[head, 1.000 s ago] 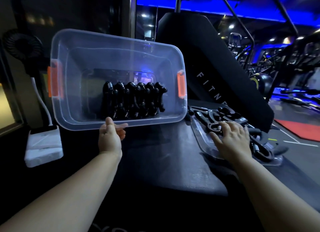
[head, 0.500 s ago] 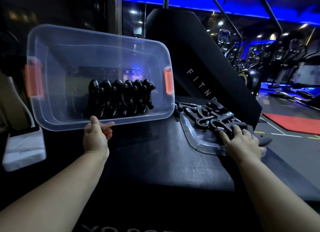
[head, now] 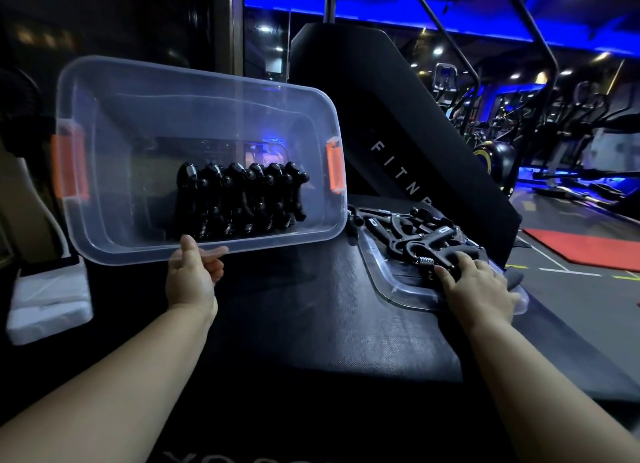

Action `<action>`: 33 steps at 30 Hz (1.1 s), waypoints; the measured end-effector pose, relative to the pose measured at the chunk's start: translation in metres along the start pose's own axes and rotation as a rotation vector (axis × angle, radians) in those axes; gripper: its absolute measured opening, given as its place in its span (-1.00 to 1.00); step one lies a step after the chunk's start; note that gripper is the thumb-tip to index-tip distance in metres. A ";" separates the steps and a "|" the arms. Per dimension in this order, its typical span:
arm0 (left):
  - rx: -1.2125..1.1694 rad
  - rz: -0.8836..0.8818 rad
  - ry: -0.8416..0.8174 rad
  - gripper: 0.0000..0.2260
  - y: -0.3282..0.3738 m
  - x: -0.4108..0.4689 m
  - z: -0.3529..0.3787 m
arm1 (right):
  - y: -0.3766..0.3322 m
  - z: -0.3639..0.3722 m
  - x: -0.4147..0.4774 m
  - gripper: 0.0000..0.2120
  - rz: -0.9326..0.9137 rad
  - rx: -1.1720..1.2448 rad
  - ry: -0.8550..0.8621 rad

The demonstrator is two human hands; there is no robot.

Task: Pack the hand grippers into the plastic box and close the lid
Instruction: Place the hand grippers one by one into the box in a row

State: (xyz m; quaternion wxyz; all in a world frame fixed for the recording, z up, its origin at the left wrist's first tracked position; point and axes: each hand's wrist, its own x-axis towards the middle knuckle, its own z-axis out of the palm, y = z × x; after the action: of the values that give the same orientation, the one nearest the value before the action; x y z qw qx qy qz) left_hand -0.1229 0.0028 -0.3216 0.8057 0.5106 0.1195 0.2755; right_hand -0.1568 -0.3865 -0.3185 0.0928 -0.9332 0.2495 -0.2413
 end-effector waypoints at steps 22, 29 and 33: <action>0.087 0.050 0.050 -0.70 -0.005 0.004 0.001 | -0.006 -0.005 -0.013 -0.47 -0.044 0.040 0.006; 0.129 0.072 0.072 -0.71 -0.006 0.004 0.000 | -0.006 -0.006 -0.013 -0.48 -0.048 0.085 0.020; 0.131 0.086 0.069 -0.71 -0.005 0.003 0.000 | -0.004 -0.009 -0.013 -0.49 -0.064 0.126 0.034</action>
State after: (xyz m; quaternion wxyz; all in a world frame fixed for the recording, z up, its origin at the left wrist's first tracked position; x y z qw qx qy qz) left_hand -0.1183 0.0029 -0.3254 0.7532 0.5573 0.1429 0.3190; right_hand -0.1693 -0.3772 -0.3151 0.1391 -0.9289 0.2054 -0.2750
